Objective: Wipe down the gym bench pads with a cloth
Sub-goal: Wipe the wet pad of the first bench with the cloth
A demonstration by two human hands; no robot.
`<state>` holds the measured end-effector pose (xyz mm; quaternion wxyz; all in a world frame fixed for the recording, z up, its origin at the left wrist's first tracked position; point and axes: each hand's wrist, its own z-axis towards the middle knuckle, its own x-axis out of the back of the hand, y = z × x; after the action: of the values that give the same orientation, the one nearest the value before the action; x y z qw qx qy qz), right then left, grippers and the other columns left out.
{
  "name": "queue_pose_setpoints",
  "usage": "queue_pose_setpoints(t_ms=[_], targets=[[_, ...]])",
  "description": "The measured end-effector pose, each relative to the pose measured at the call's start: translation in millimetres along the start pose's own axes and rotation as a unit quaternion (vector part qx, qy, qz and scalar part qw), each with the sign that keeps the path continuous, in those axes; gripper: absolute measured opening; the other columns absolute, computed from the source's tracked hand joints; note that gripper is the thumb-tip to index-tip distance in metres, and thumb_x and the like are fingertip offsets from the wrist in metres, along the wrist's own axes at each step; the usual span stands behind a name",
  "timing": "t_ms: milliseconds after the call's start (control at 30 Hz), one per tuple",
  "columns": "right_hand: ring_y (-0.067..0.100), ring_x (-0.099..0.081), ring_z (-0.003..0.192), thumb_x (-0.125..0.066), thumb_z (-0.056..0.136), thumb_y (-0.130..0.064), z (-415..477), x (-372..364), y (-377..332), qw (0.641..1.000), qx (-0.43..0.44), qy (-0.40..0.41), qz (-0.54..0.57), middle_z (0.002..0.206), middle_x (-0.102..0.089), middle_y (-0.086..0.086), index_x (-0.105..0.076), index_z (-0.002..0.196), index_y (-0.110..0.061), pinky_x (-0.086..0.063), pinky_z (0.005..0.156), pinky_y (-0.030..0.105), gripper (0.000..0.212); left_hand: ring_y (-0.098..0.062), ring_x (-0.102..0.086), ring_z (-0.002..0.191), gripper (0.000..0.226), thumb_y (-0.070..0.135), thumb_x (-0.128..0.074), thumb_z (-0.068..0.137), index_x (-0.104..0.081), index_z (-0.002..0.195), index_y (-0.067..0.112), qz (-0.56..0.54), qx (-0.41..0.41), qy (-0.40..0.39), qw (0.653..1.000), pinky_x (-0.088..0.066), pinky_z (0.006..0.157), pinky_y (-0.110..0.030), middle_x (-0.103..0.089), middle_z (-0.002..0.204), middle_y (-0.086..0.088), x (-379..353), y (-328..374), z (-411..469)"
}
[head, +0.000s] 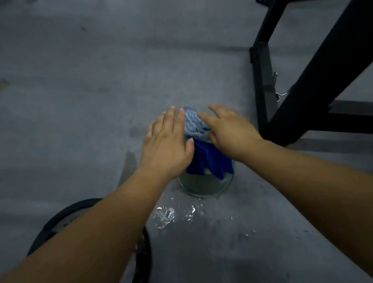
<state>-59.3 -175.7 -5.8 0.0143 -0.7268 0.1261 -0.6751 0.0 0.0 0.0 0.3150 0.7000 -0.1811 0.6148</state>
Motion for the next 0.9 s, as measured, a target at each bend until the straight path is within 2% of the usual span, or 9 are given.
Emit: queue_pose_setpoints(t_ms=[100,167,333,467,567,667,733,800,900], targets=[[0.035,-0.047,0.121,-0.052,0.099,-0.03,32,-50,12,0.999,0.004,-0.033,-0.02,0.133,-0.047,0.014,-0.046,0.137,-0.021,-0.044,0.089,0.04,0.04,-0.027,-0.013,0.152,0.072,0.043,-0.041,0.099,-0.011,0.159,0.015,0.007,-0.003,0.014,1.0,-0.011,0.122,-0.042,-0.011,0.167,-0.008,-45,-15,22],[0.034,-0.051,0.11,-0.053,0.098,-0.03,42,-68,13,0.998,0.01,-0.046,-0.03,0.122,-0.049,0.013,-0.05,0.132,-0.021,-0.04,0.08,0.036,0.035,-0.027,-0.013,0.152,0.072,0.044,-0.037,0.099,-0.011,0.159,0.015,0.006,-0.01,0.005,1.0,-0.011,0.123,-0.043,-0.011,0.167,-0.009,-64,-21,30],[0.032,-0.047,0.095,-0.053,0.089,-0.012,22,-44,3,0.997,0.0,0.075,0.03,0.105,-0.044,0.013,-0.054,0.108,-0.01,-0.041,0.066,0.039,0.019,-0.027,-0.016,0.151,0.075,0.044,-0.029,0.09,-0.016,0.159,0.015,-0.003,-0.009,-0.01,1.0,-0.013,0.122,-0.044,-0.015,0.166,-0.009,-50,-7,19],[0.03,-0.047,0.091,-0.052,0.086,-0.009,-27,27,4,0.993,-0.024,0.1,0.059,0.102,-0.045,0.012,-0.056,0.105,-0.008,-0.043,0.062,0.039,0.019,-0.028,-0.016,0.151,0.076,0.042,-0.029,0.089,-0.016,0.159,0.014,-0.01,-0.027,-0.032,0.999,-0.014,0.123,-0.046,-0.015,0.166,-0.01,21,30,2],[0.03,-0.048,0.092,-0.055,0.087,-0.011,-77,99,7,0.989,-0.079,0.109,0.065,0.103,-0.046,0.011,-0.056,0.106,-0.009,-0.043,0.06,0.037,0.019,-0.029,-0.016,0.151,0.077,0.043,-0.029,0.089,-0.015,0.159,0.013,-0.007,-0.058,-0.047,0.997,-0.014,0.122,-0.046,-0.015,0.166,-0.011,92,75,-12],[0.034,-0.05,0.093,-0.056,0.085,-0.012,-133,175,9,0.981,-0.132,0.12,0.079,0.106,-0.048,0.014,-0.058,0.11,-0.009,-0.049,0.059,0.042,0.025,-0.029,-0.016,0.151,0.078,0.044,-0.028,0.089,-0.015,0.159,0.013,-0.009,-0.101,-0.064,0.993,-0.014,0.121,-0.045,-0.015,0.166,-0.01,164,132,-24],[0.035,-0.05,0.096,-0.056,0.084,-0.012,-173,227,14,0.972,-0.175,0.127,0.092,0.109,-0.048,0.015,-0.058,0.114,-0.009,-0.052,0.063,0.045,0.031,-0.031,-0.02,0.15,0.079,0.045,-0.027,0.088,-0.018,0.158,0.012,-0.007,-0.134,-0.071,0.988,-0.017,0.12,-0.045,-0.017,0.165,-0.012,210,175,-32],[0.033,-0.049,0.099,-0.056,0.085,-0.013,-215,277,21,0.963,-0.218,0.129,0.096,0.111,-0.047,0.014,-0.057,0.117,-0.01,-0.052,0.068,0.047,0.032,-0.033,-0.024,0.148,0.078,0.045,-0.03,0.088,-0.021,0.157,0.01,-0.004,-0.175,-0.075,0.982,-0.019,0.119,-0.045,-0.021,0.164,-0.014,248,218,-40],[0.03,-0.047,0.101,-0.054,0.087,-0.013,-281,343,37,0.946,-0.273,0.15,0.087,0.112,-0.046,0.011,-0.056,0.12,-0.011,-0.05,0.065,0.045,0.033,-0.032,-0.027,0.147,0.078,0.049,-0.029,0.089,-0.024,0.157,0.011,0.005,-0.235,-0.084,0.968,-0.024,0.118,-0.046,-0.024,0.163,-0.013,294,289,-51]])
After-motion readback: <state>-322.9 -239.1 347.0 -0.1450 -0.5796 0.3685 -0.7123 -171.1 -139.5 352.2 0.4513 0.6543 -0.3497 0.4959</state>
